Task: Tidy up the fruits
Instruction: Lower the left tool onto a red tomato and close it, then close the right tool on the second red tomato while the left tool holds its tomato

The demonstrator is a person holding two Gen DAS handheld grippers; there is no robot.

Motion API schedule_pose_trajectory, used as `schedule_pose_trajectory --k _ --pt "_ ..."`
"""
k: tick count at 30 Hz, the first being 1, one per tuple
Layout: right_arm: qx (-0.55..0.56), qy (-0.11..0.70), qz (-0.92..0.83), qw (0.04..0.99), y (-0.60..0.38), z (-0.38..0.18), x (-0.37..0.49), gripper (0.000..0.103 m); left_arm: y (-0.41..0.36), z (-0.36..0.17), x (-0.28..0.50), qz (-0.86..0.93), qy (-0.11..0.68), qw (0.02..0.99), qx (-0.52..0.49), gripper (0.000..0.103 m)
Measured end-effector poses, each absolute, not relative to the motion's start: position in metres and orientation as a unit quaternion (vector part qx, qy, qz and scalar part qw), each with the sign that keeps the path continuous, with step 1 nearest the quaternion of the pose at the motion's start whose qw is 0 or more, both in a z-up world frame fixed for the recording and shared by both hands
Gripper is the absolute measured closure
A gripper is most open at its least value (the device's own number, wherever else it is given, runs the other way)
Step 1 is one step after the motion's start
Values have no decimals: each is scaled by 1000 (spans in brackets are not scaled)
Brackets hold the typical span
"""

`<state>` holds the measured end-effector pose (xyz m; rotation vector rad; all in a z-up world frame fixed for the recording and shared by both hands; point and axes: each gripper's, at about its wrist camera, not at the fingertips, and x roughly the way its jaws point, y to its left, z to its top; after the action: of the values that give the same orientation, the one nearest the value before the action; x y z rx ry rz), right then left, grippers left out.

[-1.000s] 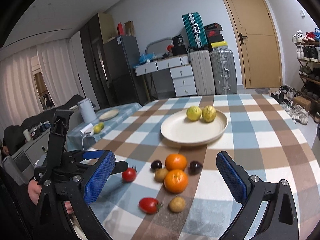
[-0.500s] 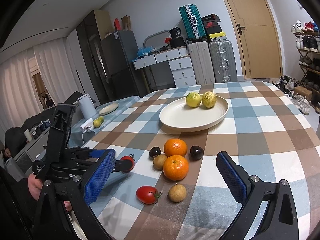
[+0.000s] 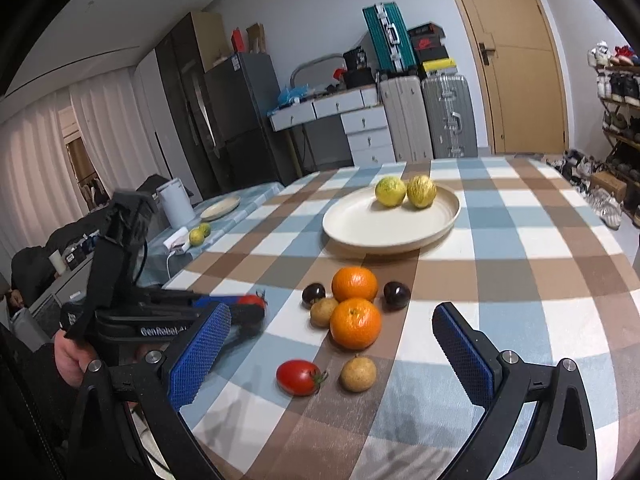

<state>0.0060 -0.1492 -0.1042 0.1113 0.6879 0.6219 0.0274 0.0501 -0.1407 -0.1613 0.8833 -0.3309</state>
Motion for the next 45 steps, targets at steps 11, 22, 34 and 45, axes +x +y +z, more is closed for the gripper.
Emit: schedule_pose_trajectory --k 11,22,34,45 --pt "54 353 302 884 -149 -107 -1 0 62 -119 16 -158 397 899 -96 78" --pt "43 371 347 860 -128 -111 -17 0 83 -118 -4 -153 387 903 -111 78" --pt "-109 366 305 872 -86 -123 -19 16 103 -124 -16 -131 380 908 -118 78" --pt "-233 365 273 859 -59 -144 -21 50 122 -127 -16 -120 375 911 -126 77"
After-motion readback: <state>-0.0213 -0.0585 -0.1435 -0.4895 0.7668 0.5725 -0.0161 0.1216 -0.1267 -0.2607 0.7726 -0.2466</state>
